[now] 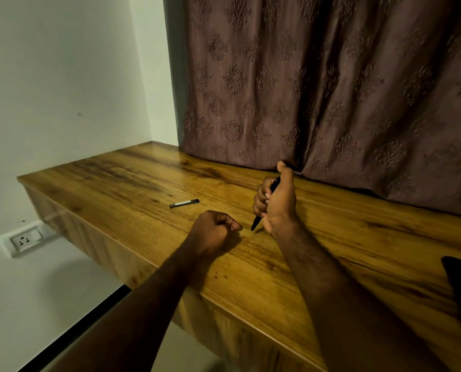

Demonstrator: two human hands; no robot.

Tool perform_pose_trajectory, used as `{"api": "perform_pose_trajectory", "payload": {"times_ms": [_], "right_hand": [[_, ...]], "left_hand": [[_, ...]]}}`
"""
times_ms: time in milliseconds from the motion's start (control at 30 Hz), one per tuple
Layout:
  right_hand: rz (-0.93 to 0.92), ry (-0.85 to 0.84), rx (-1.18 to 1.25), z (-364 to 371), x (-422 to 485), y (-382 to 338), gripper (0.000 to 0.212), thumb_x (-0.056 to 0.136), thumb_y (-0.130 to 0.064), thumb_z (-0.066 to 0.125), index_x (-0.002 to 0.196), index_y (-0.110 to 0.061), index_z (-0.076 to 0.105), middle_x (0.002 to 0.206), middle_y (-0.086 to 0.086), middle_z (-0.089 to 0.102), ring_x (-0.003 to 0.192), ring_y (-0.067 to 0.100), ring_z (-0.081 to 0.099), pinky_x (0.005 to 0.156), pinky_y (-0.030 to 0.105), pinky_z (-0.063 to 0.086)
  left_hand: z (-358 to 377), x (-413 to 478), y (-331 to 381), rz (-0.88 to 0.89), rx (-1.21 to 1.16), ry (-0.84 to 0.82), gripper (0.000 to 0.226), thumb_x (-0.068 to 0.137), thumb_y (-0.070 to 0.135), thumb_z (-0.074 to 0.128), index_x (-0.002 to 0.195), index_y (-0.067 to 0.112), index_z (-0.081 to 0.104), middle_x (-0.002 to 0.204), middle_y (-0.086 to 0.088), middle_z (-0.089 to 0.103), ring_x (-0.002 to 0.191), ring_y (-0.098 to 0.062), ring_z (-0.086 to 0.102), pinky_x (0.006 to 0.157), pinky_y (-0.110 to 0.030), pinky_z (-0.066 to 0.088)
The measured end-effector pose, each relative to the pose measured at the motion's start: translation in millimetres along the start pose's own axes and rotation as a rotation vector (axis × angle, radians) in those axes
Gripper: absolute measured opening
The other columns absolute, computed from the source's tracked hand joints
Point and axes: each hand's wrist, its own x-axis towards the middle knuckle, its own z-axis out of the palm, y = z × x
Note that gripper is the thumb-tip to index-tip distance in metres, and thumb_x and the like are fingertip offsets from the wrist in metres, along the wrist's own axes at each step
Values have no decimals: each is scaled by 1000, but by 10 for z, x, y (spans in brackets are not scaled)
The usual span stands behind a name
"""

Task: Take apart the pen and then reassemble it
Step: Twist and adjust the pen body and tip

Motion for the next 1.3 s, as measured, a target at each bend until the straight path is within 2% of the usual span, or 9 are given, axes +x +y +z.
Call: {"api": "perform_pose_trajectory", "payload": {"times_ms": [167,367,567,700,833,933,1067,1233,1300], "right_hand": [[3,4,13,2,2,11,62,93,-56,34,46,-15,29,38,-4,20,34,13,11,43,19,8],[5,-2,22,15,7,9,59,94,-50,34,46,-16,28,39,-4,18,33,13,11,43,16,11],[4,5,32,17,-12,-2,59,94,-47,35,44,-17,29,39,-3,19,33,13,11,44,16,12],[10,14,52,10,-12,-5,63,92,-57,36,46,-15,28,38,-3,20,34,13,12,43,16,12],[24,23,62,14,-15,-6,57,92,-48,35,45,-16,29,39,-3,20,34,14,12,44,17,13],[16,18,68,25,-26,-4,62,91,-57,35,46,-15,29,38,-3,20,35,15,12,43,18,13],[45,25,89,24,-12,-5,58,93,-50,34,46,-15,28,39,-2,20,33,14,12,42,16,15],[39,33,88,23,-38,12,60,92,-55,35,48,-15,28,39,-3,21,34,14,13,42,17,15],[36,40,90,32,-29,8,55,92,-48,33,47,-16,28,39,-2,20,35,15,11,43,17,14]], "left_hand": [[-23,7,-5,19,44,-20,24,81,0,59,72,14,77,84,-17,76,79,-36,71,78,-59,56],[-15,-22,16,48,115,-46,32,79,-5,59,72,19,78,82,-16,76,71,-32,69,61,-38,51],[-10,9,8,41,104,-29,32,81,-2,60,71,22,78,84,-11,77,80,-36,71,68,-43,55],[-4,-16,15,18,82,-29,31,79,-5,59,70,19,78,83,-19,75,70,-29,66,63,-39,50],[-18,-12,35,22,103,-43,31,78,-3,57,71,19,78,78,-14,74,65,-27,65,60,-35,49],[-19,-23,39,38,142,-57,27,74,-1,61,71,21,77,85,-8,74,75,-27,69,63,-36,51],[-28,-41,88,124,235,-106,33,76,-4,65,70,27,74,86,5,69,75,-10,66,68,-29,49],[-19,-44,60,198,348,-95,21,81,3,63,88,21,74,90,2,67,82,-14,64,77,-28,52],[-24,-53,84,223,340,-141,23,75,6,65,81,27,73,88,4,65,85,-16,65,79,-27,50]]}}
